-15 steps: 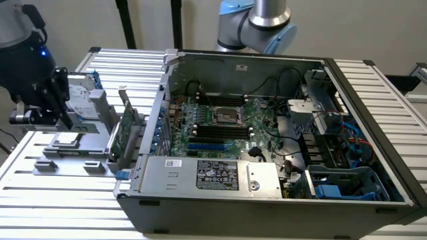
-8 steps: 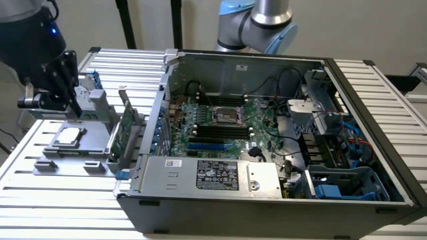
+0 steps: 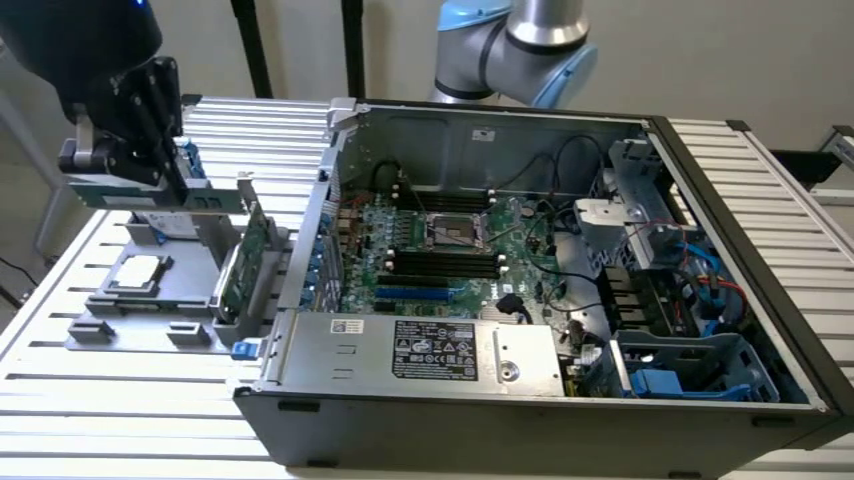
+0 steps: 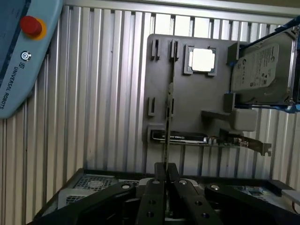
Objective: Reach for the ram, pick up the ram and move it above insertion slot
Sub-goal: 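Pick up the ram and move it above insertion slot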
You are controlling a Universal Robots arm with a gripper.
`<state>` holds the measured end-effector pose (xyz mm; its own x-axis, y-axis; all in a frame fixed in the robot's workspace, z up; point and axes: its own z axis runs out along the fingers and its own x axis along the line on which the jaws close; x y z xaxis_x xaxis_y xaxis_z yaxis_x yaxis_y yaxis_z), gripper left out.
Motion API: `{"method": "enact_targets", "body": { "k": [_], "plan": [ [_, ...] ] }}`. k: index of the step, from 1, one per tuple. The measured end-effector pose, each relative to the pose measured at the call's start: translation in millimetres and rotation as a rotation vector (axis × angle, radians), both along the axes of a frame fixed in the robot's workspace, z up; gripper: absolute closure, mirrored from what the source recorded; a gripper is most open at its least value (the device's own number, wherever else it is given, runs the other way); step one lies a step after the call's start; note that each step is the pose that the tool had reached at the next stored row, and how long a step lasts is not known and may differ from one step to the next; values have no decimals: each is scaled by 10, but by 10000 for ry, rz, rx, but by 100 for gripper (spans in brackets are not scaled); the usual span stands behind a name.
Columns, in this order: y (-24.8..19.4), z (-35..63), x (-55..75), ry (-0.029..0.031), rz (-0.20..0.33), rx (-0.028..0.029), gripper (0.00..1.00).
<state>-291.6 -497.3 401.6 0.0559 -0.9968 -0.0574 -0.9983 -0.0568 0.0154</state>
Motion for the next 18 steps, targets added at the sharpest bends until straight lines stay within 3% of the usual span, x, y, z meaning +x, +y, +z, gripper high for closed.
{"method": "enact_targets", "body": {
  "k": [10,18],
  "plan": [
    [0,345,423,25,63,115,86],
    [0,431,776,25,89,223,86]
  ]
}}
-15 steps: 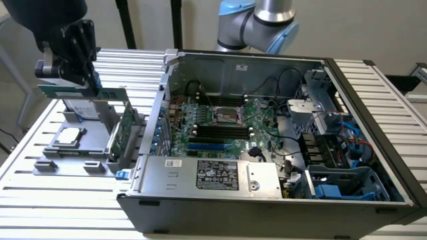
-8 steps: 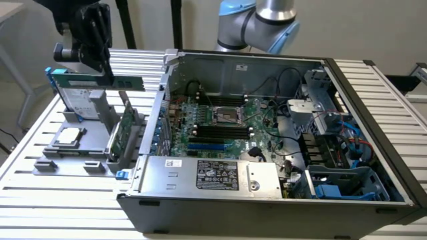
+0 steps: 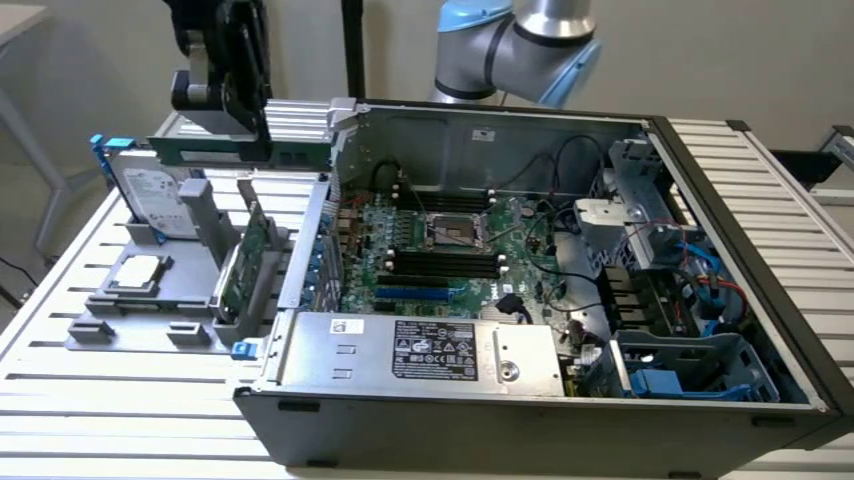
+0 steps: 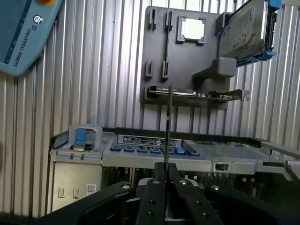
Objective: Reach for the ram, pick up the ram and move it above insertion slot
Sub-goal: 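Pick up the ram and move it above insertion slot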
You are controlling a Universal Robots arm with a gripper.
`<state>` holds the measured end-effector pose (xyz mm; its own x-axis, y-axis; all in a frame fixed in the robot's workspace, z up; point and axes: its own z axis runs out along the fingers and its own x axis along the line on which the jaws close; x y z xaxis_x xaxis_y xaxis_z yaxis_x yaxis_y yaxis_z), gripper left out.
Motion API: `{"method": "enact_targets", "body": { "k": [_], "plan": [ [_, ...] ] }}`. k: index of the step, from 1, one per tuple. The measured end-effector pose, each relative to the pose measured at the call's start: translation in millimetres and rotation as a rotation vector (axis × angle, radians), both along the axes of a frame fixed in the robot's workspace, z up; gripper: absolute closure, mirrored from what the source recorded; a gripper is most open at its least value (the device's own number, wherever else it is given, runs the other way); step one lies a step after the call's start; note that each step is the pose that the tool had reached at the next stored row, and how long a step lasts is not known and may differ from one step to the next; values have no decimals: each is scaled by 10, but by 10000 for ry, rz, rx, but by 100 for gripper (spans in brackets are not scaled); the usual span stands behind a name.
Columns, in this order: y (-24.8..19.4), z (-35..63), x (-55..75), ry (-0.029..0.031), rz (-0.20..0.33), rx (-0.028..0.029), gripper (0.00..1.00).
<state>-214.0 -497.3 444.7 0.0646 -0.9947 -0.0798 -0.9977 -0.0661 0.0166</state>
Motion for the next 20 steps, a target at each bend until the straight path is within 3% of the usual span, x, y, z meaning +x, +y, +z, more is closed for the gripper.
{"method": "enact_targets", "body": {
  "k": [4,12,16,20],
  "plan": [
    [3,0,180,1,0,36,86],
    [41,-4,546,0,1,39,86],
    [76,-23,727,0,0,38,86],
    [139,-69,907,0,1,39,86]
  ]
}}
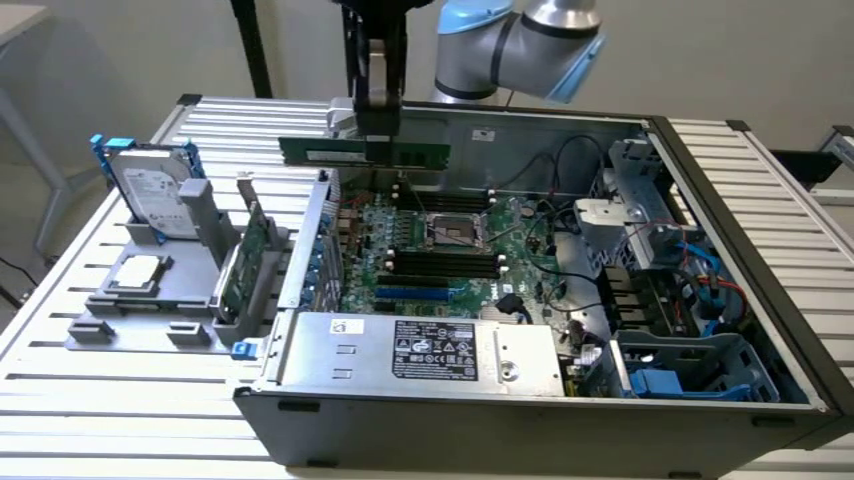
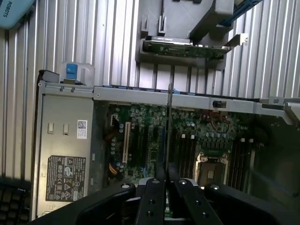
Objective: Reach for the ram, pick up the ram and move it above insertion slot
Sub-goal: 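Pick up the ram and move it above insertion slot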
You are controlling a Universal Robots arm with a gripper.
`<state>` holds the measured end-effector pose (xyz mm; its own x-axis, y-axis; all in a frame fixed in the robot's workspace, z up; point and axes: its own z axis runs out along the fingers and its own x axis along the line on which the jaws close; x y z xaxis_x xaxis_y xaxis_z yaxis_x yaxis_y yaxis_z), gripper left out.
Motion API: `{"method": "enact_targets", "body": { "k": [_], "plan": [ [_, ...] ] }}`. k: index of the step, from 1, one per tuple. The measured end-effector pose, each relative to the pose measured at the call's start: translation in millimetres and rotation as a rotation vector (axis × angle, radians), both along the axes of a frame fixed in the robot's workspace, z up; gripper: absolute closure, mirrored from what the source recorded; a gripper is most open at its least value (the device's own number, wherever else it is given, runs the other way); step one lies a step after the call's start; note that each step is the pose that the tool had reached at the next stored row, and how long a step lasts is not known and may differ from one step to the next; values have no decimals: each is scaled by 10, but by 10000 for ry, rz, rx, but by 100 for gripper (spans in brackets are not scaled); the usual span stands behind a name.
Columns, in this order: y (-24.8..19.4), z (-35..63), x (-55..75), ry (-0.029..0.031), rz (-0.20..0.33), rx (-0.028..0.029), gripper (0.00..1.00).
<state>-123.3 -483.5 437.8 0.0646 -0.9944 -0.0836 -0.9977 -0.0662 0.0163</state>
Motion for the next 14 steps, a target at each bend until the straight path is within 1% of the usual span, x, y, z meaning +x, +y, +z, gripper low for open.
{"method": "enact_targets", "body": {
  "k": [3,6,8,14],
  "plan": [
    [66,-45,137,0,0,0,86],
    [153,-95,246,0,0,0,86],
    [223,-126,302,0,0,0,86],
    [461,-213,450,1,0,-7,86]
  ]
}}
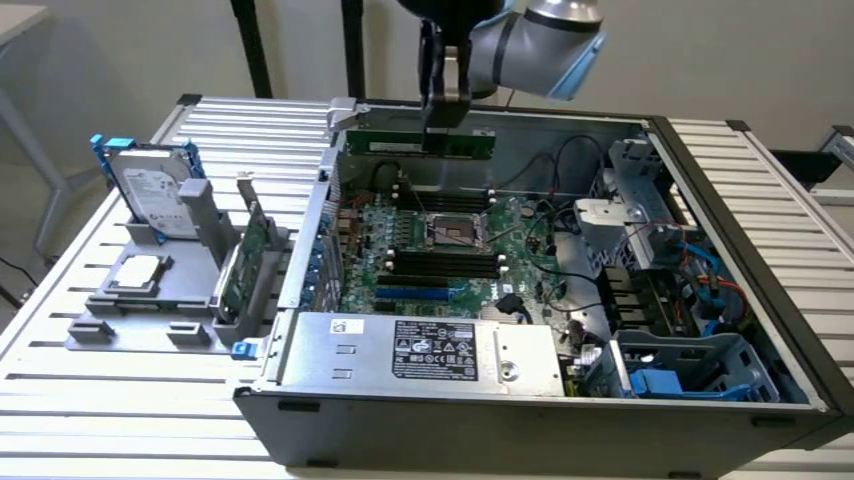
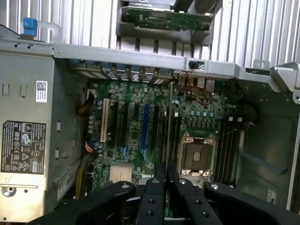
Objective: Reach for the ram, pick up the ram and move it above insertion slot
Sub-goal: 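Pick up the ram and move it above insertion slot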
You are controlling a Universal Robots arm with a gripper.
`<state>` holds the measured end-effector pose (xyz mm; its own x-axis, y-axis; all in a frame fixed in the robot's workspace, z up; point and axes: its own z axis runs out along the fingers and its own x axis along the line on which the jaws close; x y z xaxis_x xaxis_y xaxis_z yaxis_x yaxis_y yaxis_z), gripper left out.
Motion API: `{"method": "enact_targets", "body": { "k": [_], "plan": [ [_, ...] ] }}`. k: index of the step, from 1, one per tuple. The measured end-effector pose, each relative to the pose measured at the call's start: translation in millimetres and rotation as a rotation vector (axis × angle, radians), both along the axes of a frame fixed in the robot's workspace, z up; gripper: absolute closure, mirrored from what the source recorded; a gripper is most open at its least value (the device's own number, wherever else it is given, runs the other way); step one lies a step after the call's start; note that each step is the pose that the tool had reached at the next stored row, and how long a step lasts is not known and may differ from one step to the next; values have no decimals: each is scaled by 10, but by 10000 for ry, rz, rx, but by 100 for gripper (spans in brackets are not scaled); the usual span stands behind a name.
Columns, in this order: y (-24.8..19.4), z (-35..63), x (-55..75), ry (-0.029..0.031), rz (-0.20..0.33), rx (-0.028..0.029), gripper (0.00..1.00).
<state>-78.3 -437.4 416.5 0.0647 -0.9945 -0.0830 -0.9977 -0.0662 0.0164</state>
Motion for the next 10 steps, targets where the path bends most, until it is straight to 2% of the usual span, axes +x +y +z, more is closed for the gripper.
{"method": "enact_targets", "body": {
  "k": [8,10],
  "plan": [
    [320,-101,177,0,0,-21,86],
    [382,-122,208,0,0,-24,86]
  ]
}}
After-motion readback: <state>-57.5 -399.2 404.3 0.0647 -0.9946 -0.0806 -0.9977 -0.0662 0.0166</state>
